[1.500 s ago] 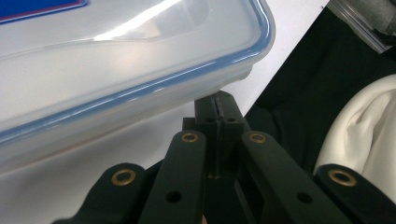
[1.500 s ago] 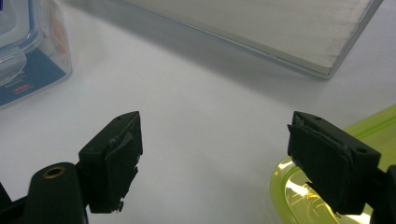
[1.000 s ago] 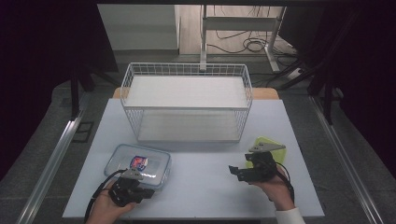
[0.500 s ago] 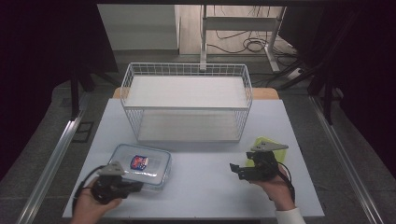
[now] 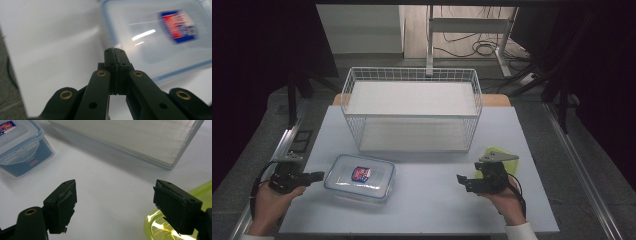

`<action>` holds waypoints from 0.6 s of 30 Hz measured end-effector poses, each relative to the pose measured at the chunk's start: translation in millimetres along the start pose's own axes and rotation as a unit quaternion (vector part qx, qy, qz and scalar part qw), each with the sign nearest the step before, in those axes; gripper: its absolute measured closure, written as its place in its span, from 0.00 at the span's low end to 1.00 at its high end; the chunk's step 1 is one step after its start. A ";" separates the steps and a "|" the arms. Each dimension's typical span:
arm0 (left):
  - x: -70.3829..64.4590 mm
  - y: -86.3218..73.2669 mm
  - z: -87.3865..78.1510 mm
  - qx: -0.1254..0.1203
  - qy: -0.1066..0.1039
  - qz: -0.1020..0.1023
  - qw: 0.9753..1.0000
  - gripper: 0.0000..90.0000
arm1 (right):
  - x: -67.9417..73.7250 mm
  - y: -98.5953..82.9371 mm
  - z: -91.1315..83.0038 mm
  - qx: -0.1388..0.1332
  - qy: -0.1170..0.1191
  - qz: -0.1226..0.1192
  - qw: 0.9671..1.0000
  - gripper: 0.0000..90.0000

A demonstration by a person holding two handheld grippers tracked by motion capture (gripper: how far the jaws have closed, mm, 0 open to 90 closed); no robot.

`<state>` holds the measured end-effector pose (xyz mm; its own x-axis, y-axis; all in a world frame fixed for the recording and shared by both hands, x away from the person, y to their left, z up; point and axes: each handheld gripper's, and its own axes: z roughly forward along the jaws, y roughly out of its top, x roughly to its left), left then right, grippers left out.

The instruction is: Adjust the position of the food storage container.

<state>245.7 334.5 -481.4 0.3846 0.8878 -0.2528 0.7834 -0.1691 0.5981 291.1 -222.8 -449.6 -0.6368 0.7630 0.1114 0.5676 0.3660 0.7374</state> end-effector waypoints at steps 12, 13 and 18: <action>4.3 -7.5 22.8 0.030 -0.010 -0.014 0.999 1.00 | -0.9 -1.1 1.3 0.005 0.001 0.000 1.000 0.21; 4.3 -7.5 22.8 0.030 -0.010 -0.014 0.999 1.00 | -0.9 -1.1 1.3 0.005 0.001 0.000 1.000 0.21; -5.0 -8.0 26.1 0.035 -0.025 -0.006 0.999 1.00 | -0.4 -0.4 1.3 0.006 0.001 0.000 1.000 0.21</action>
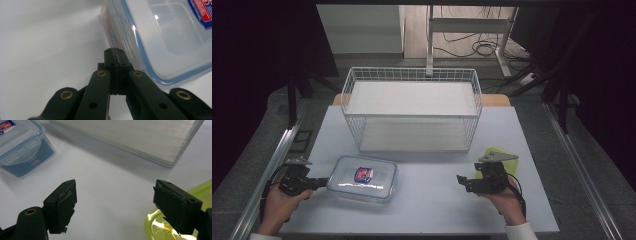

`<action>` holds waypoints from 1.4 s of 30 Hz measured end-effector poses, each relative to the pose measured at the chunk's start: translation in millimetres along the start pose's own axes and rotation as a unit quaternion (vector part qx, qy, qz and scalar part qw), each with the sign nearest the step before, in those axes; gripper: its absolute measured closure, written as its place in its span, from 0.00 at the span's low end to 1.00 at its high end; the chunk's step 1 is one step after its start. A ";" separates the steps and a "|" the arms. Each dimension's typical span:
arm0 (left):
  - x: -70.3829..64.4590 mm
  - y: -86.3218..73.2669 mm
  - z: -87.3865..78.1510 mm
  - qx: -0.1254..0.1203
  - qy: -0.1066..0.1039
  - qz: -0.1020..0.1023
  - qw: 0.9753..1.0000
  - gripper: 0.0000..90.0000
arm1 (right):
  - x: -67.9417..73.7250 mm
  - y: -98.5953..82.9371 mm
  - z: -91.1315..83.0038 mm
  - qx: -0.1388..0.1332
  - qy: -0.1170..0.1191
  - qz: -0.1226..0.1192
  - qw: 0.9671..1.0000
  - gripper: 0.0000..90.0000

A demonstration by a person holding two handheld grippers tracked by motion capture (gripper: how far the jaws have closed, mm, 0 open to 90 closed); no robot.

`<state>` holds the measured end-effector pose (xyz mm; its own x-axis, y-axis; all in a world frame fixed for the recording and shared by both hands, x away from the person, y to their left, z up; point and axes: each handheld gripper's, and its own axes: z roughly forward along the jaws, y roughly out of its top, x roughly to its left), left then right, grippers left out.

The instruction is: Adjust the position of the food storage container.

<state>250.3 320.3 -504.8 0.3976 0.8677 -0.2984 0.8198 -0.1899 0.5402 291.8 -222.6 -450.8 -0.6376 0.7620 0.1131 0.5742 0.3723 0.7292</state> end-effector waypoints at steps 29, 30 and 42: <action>-79.8 40.1 56.6 0.034 -0.050 0.075 0.995 1.00 | 4.9 2.4 -0.3 0.004 0.010 -0.004 1.000 0.21; -84.6 41.6 59.2 0.035 -0.054 0.079 0.995 1.00 | 5.4 2.8 -0.4 0.003 0.011 -0.003 1.000 0.21; -73.8 45.0 33.6 -0.035 -0.061 0.040 0.997 0.92 | 11.6 6.5 -2.0 -0.020 0.058 0.005 0.998 0.20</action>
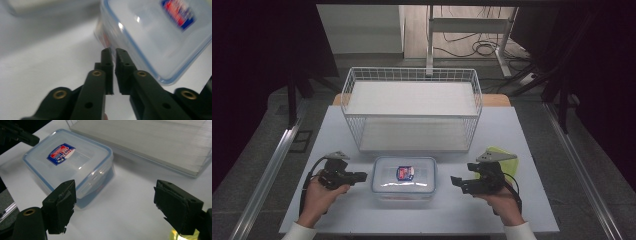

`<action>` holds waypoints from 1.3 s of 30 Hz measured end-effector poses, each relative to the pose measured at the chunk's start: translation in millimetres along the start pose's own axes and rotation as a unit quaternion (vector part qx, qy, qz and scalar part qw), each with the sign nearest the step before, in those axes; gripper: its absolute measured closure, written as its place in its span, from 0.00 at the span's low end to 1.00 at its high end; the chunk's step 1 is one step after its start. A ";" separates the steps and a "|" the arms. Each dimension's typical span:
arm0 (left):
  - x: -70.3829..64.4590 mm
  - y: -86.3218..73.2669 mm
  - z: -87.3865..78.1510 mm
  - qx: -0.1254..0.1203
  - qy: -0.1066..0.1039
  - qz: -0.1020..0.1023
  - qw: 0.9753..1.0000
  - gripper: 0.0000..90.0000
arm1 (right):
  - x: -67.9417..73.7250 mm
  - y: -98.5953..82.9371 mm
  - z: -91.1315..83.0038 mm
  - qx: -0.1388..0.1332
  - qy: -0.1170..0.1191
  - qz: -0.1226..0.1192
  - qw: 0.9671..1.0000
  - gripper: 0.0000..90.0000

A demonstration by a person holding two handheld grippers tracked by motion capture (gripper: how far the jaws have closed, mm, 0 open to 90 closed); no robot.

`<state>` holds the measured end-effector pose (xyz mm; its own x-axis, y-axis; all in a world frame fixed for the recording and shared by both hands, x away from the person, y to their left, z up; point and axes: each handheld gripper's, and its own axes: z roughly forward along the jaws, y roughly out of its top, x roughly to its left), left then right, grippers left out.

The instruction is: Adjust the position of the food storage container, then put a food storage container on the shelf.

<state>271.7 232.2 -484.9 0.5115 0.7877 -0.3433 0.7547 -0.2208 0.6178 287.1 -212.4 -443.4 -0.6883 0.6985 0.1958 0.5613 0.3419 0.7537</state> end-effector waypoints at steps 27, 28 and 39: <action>-12.1 8.9 -9.6 -0.049 -0.029 -0.046 0.997 0.17 | 19.2 16.3 38.7 0.006 0.038 0.021 0.999 0.18; -12.7 8.7 -9.3 -0.050 -0.032 -0.048 0.997 0.17 | 19.2 16.3 38.7 0.006 0.038 0.021 0.999 0.18; -6.6 5.7 4.1 -0.057 -0.080 -0.089 0.991 0.10 | 21.7 16.6 41.3 0.001 0.047 0.020 0.999 0.18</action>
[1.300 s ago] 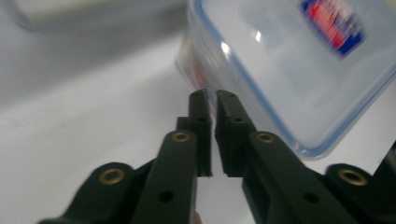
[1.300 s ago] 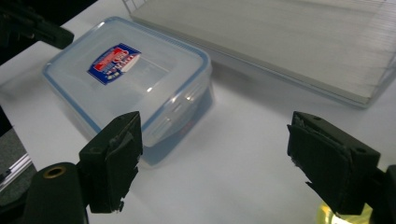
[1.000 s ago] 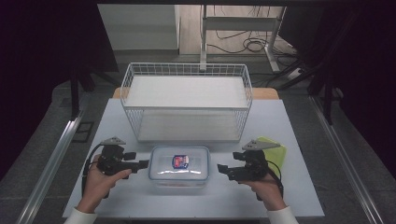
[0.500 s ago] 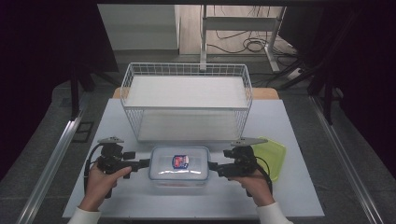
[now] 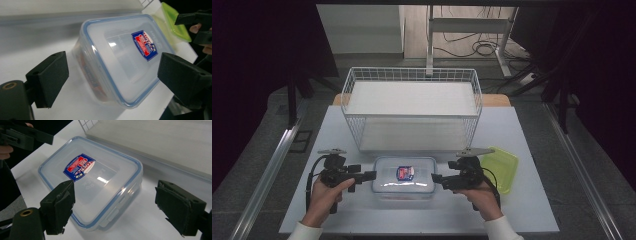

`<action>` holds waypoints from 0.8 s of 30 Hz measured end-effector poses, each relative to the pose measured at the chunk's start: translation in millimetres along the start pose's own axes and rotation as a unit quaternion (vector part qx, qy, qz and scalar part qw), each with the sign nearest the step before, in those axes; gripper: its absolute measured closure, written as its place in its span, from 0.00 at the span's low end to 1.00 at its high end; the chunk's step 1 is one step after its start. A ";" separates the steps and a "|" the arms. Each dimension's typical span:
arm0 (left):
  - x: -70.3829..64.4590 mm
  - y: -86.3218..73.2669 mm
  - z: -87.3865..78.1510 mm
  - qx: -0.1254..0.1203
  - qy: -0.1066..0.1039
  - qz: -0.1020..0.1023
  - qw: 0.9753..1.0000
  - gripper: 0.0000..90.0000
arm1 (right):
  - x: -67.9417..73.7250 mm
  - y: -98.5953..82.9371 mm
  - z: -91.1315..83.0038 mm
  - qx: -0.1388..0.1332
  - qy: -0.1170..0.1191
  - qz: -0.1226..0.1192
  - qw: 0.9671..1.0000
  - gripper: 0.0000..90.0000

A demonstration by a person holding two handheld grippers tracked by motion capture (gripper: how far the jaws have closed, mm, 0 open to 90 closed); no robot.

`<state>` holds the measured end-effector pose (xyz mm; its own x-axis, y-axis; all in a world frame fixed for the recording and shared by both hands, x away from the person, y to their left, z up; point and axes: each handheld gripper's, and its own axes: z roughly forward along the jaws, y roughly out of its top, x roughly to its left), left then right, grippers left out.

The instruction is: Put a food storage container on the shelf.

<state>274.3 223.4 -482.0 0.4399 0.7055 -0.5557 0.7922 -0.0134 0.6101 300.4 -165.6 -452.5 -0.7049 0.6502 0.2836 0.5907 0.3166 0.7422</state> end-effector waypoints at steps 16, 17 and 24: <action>15.2 -6.7 34.4 0.045 -0.033 -0.038 0.998 0.13 | -0.4 -0.5 1.6 0.000 -0.001 -0.002 1.000 0.18; 17.0 -7.3 37.5 0.051 -0.033 -0.039 0.997 0.14 | -0.4 -0.6 2.2 0.000 -0.002 -0.002 1.000 0.18; 16.5 -7.5 42.6 0.059 -0.059 -0.039 0.996 0.23 | -0.9 -2.0 6.1 0.006 -0.001 0.001 1.000 0.18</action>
<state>293.6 204.9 -519.9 0.4165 0.6203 -0.6646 0.8667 -0.0501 0.4963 302.3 -162.6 -458.0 -0.7026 0.6523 0.2844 0.5971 0.3230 0.7343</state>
